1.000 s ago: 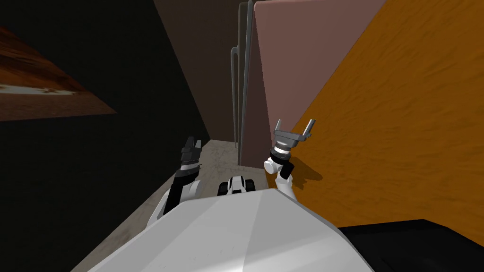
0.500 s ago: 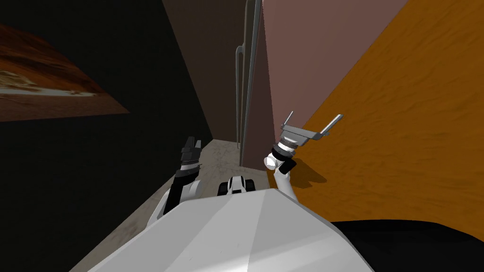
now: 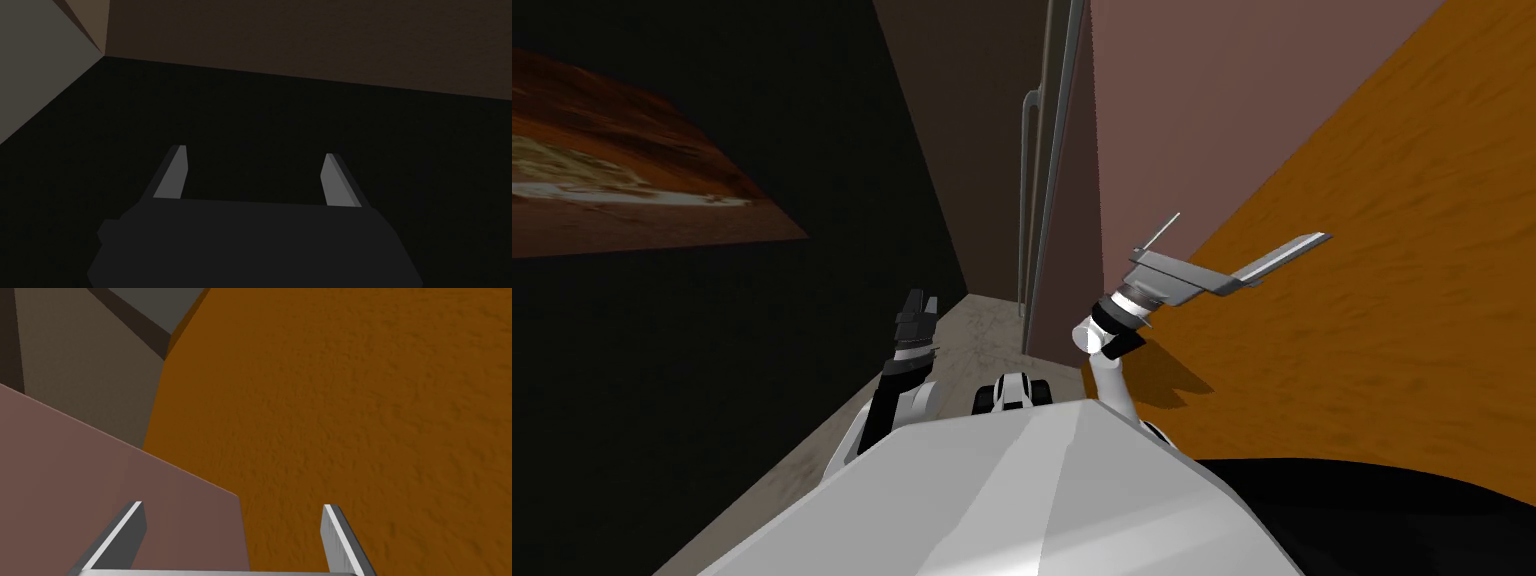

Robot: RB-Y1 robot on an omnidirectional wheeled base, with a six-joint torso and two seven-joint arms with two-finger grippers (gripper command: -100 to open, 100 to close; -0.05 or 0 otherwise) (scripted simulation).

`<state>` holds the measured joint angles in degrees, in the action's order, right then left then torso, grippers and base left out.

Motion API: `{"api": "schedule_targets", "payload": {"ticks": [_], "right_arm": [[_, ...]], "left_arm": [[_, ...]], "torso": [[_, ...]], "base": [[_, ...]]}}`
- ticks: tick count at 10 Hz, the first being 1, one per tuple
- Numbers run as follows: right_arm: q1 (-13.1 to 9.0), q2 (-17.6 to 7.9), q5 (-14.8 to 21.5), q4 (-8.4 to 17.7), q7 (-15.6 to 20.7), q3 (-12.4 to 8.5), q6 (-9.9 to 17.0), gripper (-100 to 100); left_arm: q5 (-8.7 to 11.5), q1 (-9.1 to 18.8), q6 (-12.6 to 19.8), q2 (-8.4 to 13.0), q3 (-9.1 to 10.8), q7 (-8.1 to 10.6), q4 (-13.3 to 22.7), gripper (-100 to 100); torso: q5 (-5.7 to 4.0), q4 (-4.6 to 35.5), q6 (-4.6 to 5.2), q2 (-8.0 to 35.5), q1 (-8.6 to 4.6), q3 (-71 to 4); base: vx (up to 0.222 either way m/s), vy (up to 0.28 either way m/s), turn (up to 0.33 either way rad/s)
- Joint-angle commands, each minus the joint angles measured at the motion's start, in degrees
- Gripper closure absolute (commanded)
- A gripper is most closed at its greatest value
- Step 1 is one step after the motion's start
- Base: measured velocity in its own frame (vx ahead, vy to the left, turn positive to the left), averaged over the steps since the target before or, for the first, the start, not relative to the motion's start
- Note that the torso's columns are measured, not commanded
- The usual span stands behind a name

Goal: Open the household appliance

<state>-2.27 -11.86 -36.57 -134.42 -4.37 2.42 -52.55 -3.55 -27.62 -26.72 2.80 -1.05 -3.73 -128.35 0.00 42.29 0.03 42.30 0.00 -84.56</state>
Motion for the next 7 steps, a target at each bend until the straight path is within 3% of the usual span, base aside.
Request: {"api": "schedule_targets", "payload": {"ticks": [1, 2, 3, 4, 5, 7], "right_arm": [[-3.82, -0.36, -4.69, -0.34, 0.26, -0.05, -2.95, -100], [-3.82, -0.36, -5.63, -0.34, 0.26, -0.05, -2.95, -100], [-6.64, -0.6, -7.88, -0.95, 0.63, -0.21, -5.19, -100], [-7.04, -0.6, -9.53, -0.95, 0.63, -0.21, -5.19, -100], [-9.16, -0.78, -11.21, -1.53, 1.03, -0.37, -7.37, -100], [-10.26, -0.78, -14.19, -1.53, 1.03, -0.37, -7.37, -100]], "left_arm": [[0.0, 0.0, 0.0, 0.0, 0.0, 0.0, 0.0, 0], [0.0, 0.0, 0.0, 0.0, 0.0, 0.0, 0.0, 0], [0.0, 0.0, 0.0, 0.0, 0.0, 0.0, 0.0, 0], [0.0, 0.01, 0.0, 0.0, 0.0, 0.0, 0.0, 0], [0.0, 0.0, 0.0, 0.0, 0.0, 0.0, 0.0, 0], [0.0, 0.0, 0.0, 0.0, 0.0, 0.0, 0.0, 0]], "torso": [[0.01, -0.02, -0.04, -0.06, 0.04, -0.04], [0.0, -0.02, -0.01, -0.04, 0.0, -0.03], [-0.02, 0.01, 0.0, 0.06, -0.04, 0.04], [0.0, 0.01, -0.06, 0.01, 0.01, 0.01], [0.0, -0.01, 0.0, -0.02, -0.01, -0.01], [0.0, -0.02, -0.01, -0.04, 0.0, -0.03]], "base": [[0.051, 0.004, 0.093], [0.022, -0.001, -0.018], [0.037, 0.003, 0.222], [0.044, -0.006, 0.099], [0.058, -0.005, 0.157], [0.036, -0.002, 0.053]]}}
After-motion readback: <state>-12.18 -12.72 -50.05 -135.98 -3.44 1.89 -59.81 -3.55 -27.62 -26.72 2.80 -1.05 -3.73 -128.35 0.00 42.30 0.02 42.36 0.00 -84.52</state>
